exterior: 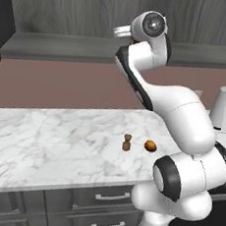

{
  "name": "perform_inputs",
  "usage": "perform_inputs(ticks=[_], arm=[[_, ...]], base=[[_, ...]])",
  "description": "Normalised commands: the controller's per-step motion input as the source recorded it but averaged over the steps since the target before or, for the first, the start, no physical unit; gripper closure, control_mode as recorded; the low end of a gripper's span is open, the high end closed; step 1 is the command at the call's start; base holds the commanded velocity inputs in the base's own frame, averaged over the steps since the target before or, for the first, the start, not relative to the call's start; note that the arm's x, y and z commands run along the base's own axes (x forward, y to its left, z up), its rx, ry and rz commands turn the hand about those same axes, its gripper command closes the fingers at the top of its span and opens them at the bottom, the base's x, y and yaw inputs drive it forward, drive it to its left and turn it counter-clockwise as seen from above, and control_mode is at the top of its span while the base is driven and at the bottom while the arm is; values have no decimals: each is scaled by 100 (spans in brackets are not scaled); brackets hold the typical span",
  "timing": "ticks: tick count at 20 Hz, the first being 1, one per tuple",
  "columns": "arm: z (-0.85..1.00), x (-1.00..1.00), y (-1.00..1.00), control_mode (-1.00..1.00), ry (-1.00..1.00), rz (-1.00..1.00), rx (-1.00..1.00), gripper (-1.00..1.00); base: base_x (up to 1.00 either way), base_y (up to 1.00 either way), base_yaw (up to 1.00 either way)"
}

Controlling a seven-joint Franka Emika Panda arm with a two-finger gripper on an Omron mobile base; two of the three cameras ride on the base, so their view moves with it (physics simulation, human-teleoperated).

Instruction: There are various items on the counter. Only move the condiments/shakers into the cabinet.

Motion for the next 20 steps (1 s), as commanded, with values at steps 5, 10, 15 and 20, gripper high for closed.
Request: perform_inputs(ticks=[5,10,15,20], arm=[[0,55,-7,-100,3,0,3,100],[-5,19,-12,-100,1,5,3,100],[-45,26,0,-100,9,4,0,100],[-34,23,0,-100,4,4,0,100]], base=[[0,0,0],[0,0,0],[0,0,0],[0,0,0]])
